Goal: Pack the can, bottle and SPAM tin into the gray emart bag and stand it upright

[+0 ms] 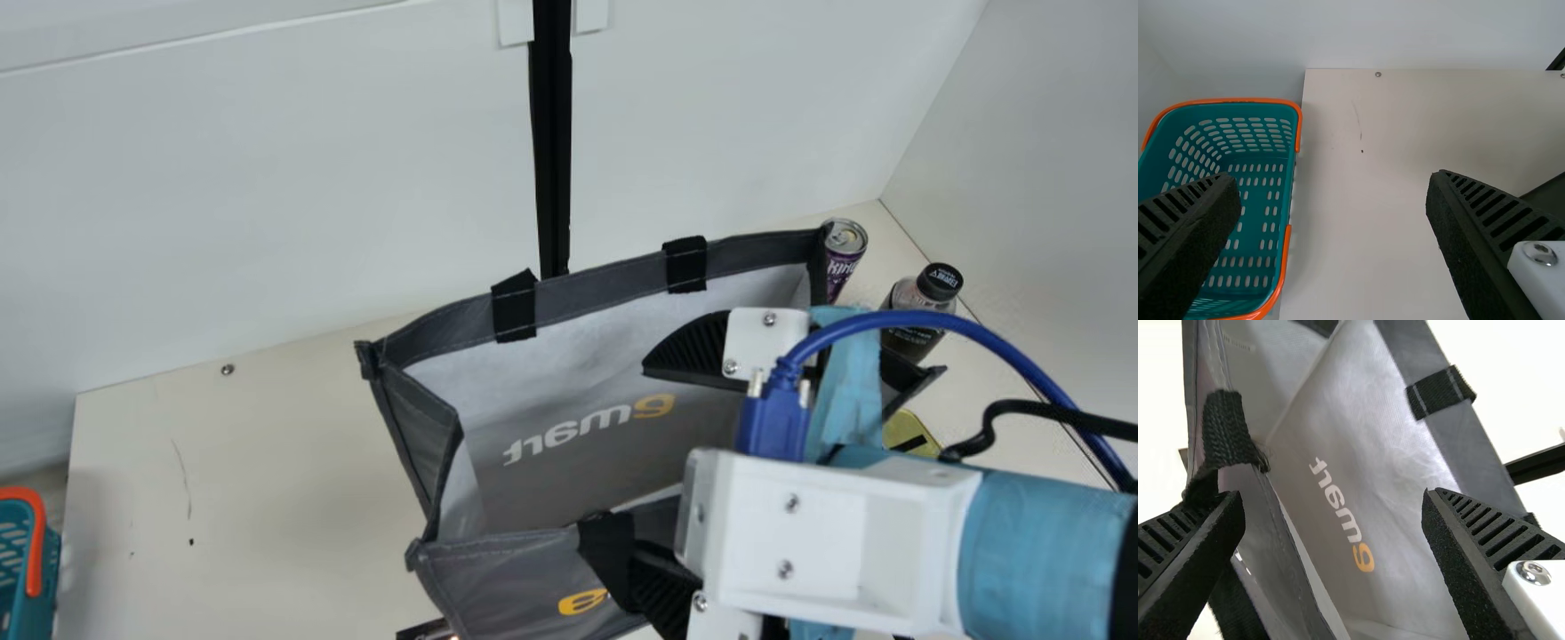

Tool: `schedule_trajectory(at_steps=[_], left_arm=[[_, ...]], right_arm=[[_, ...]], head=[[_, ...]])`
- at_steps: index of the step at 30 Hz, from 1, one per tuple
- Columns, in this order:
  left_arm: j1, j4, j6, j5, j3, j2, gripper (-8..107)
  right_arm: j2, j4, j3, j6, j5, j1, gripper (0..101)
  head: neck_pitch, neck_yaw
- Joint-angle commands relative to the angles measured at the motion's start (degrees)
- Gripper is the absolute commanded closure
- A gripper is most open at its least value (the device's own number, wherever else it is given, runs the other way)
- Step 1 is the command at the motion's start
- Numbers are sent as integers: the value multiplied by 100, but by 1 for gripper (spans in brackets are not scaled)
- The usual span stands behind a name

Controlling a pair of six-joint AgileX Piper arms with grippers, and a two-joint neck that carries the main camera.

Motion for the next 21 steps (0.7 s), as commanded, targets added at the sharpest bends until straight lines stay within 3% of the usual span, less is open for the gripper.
schedule_trajectory(at_steps=[1,21], left_arm=[[0,0,0,0,0,0,9],[0,0,0,0,0,0,9]], right_arm=[[-13,8,-38,52,-3,28,6],[-89,-91,-749,185,-3,-39,6]], head=[[-130,-5],[-130,-5]])
